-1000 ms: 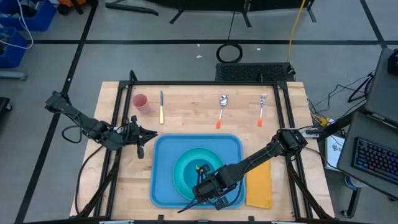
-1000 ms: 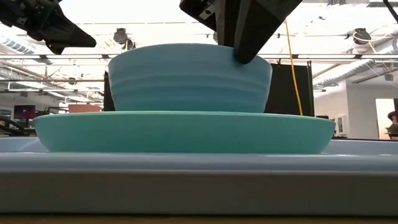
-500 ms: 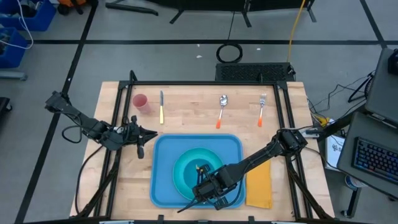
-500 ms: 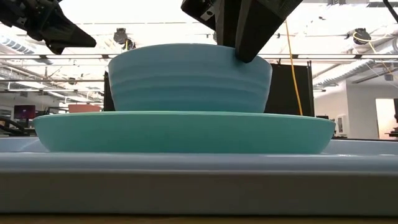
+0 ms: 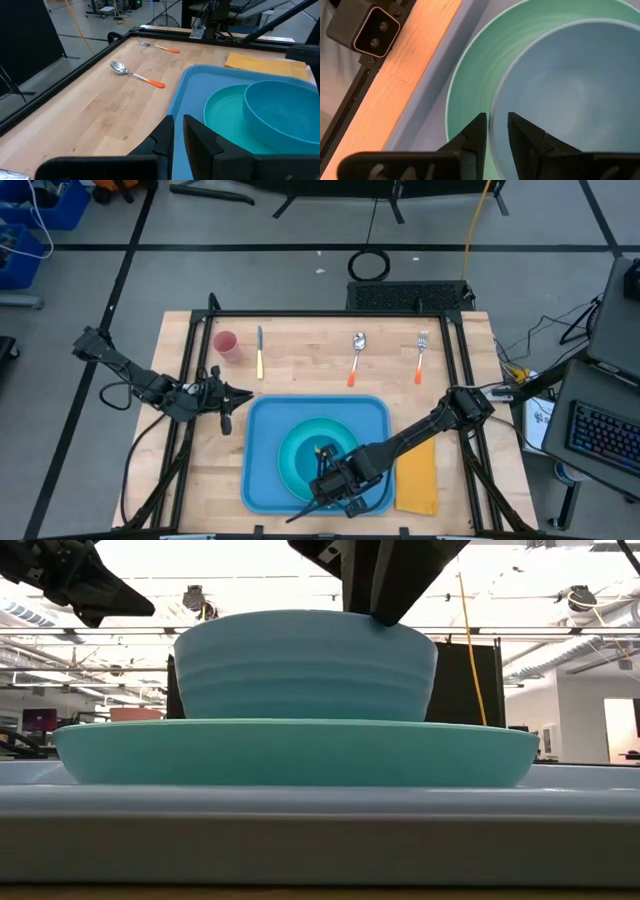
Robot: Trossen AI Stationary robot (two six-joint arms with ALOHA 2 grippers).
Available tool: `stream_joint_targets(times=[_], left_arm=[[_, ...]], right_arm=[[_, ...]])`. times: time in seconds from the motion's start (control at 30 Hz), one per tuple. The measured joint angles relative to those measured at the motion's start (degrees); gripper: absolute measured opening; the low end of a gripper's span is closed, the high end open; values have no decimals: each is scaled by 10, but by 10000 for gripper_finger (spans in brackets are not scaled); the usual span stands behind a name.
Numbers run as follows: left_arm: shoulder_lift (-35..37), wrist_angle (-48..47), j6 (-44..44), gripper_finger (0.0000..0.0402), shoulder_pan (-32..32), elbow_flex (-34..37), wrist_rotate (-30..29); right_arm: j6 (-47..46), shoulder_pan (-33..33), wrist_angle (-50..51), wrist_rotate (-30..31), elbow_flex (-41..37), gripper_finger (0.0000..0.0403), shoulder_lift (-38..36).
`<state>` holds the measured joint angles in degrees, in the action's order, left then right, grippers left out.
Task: Set up tray
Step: Put the blue bowl on top of the light blue plate, then put the pink cup on the blue tray at the top right of the light blue plate
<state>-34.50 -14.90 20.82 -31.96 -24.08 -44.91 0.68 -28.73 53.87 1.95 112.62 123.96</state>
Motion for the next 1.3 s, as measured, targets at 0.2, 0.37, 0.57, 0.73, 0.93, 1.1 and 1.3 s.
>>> stream_joint_targets(times=[0.2,0.37,0.57,0.73,0.93,1.1,1.3], left_arm=[[0,0,0,47,0,0,0],[0,0,0,47,0,0,0],[0,-1,0,47,0,0,0],[0,-1,0,47,0,0,0],[0,-1,0,47,0,0,0],[0,-1,3,47,0,0,0],[0,-1,3,47,0,0,0]], right_arm=[[9,-2,-3,15,0,71,0],[13,-3,-5,14,0,71,0],[12,-3,-4,12,0,71,-1],[15,-6,-4,12,0,71,-15],[16,-16,-13,35,0,71,-44],[20,-23,-14,69,0,71,-66],[17,-18,-17,95,0,70,-80]])
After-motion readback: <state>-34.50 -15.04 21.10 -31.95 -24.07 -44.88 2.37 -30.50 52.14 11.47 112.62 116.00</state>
